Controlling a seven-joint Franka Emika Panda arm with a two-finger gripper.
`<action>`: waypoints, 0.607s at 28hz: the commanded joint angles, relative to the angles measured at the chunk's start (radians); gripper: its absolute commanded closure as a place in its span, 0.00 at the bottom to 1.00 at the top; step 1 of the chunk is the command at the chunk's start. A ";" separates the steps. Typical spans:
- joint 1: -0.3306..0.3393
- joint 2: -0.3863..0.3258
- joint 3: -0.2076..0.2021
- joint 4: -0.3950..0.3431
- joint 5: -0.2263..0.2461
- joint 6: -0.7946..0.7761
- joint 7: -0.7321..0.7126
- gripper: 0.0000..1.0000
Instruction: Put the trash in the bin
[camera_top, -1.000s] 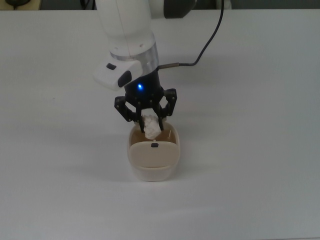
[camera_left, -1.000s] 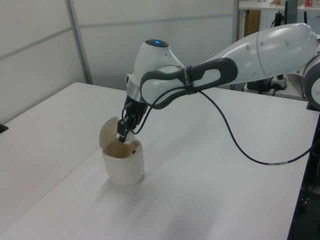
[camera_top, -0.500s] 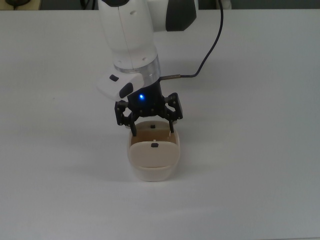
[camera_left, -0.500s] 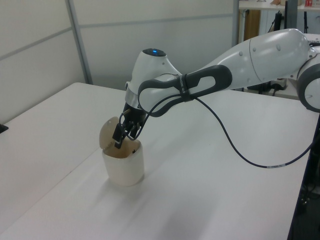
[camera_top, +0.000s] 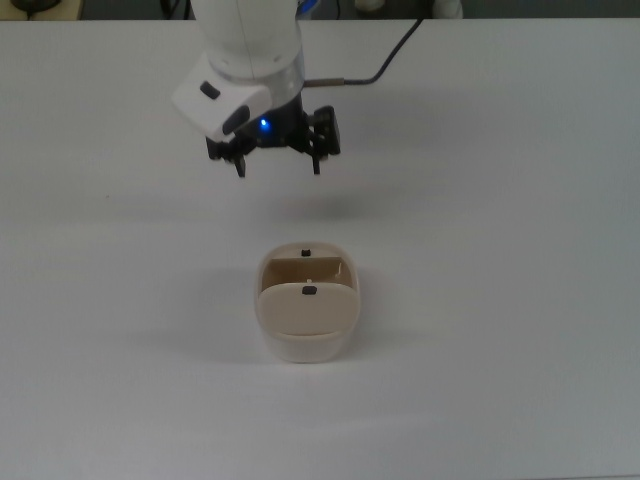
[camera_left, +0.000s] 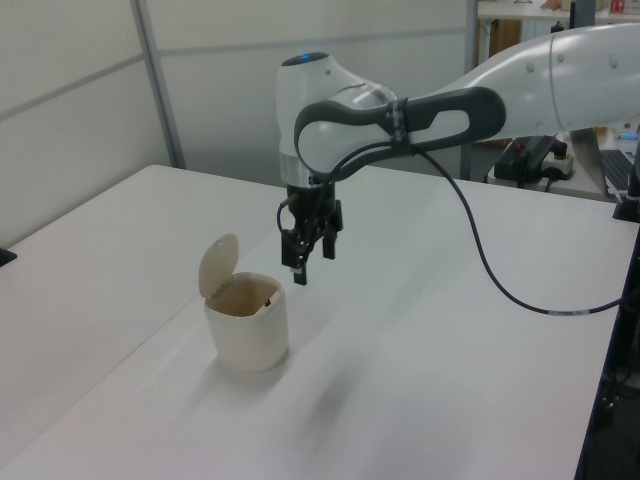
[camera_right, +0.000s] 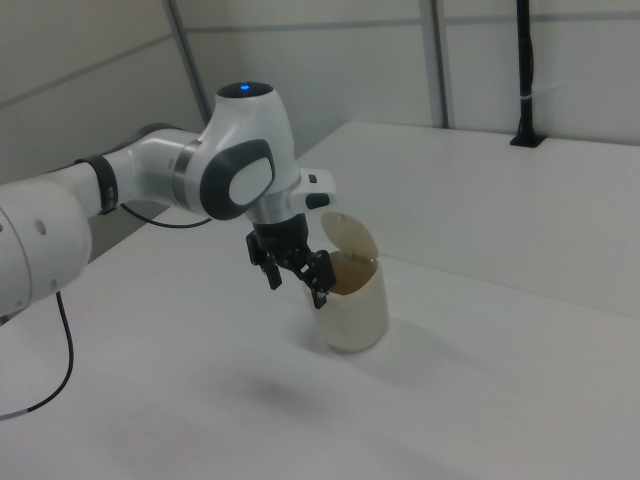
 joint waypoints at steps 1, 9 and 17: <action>0.004 -0.078 -0.019 -0.008 -0.023 -0.104 0.034 0.00; -0.007 -0.103 -0.056 0.126 -0.009 -0.352 0.033 0.00; -0.004 -0.114 -0.046 0.127 -0.017 -0.414 -0.023 0.00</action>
